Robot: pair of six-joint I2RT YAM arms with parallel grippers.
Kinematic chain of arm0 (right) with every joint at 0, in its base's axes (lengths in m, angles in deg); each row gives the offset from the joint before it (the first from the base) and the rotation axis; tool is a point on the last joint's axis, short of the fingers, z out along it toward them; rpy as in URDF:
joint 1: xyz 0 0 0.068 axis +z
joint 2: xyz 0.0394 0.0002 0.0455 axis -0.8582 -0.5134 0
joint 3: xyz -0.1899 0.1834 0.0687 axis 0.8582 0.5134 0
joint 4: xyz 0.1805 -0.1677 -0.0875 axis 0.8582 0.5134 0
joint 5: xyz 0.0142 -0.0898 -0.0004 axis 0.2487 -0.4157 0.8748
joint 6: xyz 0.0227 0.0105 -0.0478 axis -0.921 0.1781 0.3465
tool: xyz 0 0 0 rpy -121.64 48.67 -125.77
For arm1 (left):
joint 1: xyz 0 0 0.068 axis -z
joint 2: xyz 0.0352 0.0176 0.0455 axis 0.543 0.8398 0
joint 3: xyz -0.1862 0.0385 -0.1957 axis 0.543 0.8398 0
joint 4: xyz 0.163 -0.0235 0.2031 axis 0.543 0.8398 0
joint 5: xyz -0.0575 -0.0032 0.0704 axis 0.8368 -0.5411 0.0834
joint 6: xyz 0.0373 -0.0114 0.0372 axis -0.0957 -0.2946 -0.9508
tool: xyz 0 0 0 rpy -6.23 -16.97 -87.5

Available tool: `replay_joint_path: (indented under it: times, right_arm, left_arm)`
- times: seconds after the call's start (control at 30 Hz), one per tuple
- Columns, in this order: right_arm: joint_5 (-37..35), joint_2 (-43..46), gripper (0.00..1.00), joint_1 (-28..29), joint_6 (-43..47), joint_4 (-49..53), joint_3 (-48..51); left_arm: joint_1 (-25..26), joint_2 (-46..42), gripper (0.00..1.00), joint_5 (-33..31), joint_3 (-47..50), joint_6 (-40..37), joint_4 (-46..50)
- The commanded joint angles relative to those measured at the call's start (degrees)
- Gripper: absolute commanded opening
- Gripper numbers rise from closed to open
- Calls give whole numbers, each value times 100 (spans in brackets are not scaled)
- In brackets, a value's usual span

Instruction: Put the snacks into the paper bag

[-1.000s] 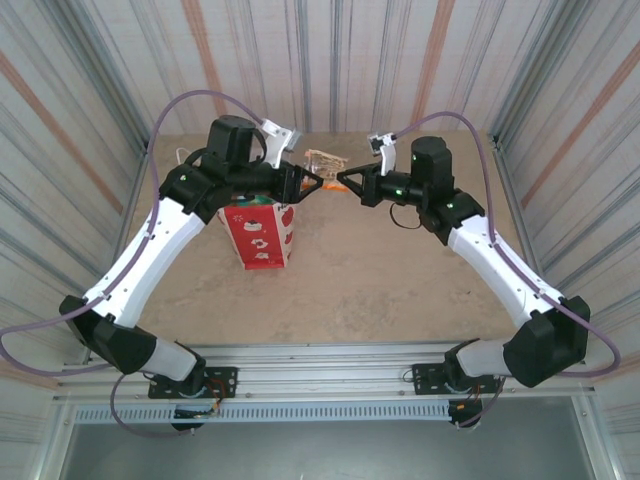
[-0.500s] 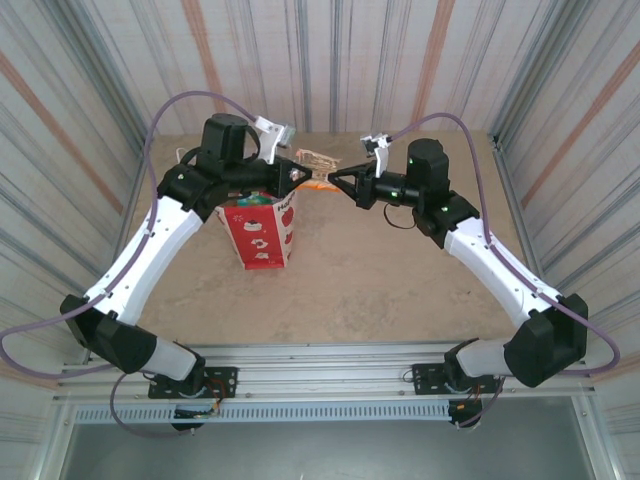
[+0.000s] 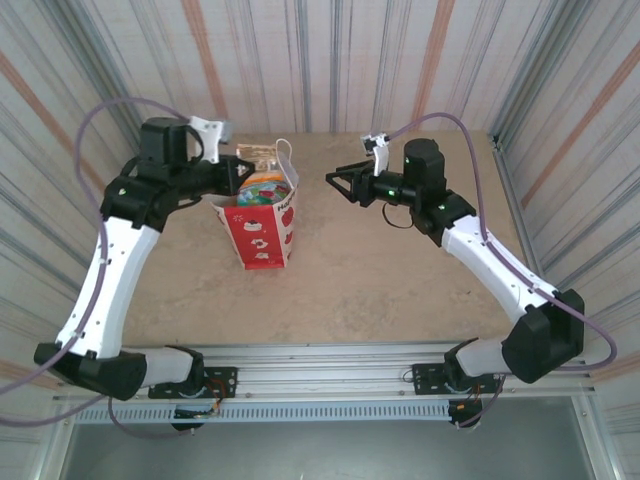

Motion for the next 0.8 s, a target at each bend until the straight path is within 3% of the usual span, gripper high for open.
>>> replay_joint_path:
  times: [0.0,0.17,0.43,0.5,0.63,0.77]
  right_arm:
    - [-16,-138,46,59,-24,115,-262]
    - [9,-364,46,144,-97,220,-466]
    - [273,-808,47,303,-292,326,-972]
    - [320,-927,48,343,-339,317,-1101]
    - [422,-1229,50,418,-455,417,-1432]
    - [463,-1606,53,505,-583,636,-1915]
  left_arm:
    - [-199,-167,8,-337,-118,-3,487]
    - [-383,172,9,-503,-198,-82,705]
    - [-444,1069,13,-46,-344,-90,637]
    - [-442,1249,20,-141,-433,-122,696]
    - [-451,1513,50,-473,-752,-201,1059]
    - [-441,1304,55,-600,-897,-231,1080]
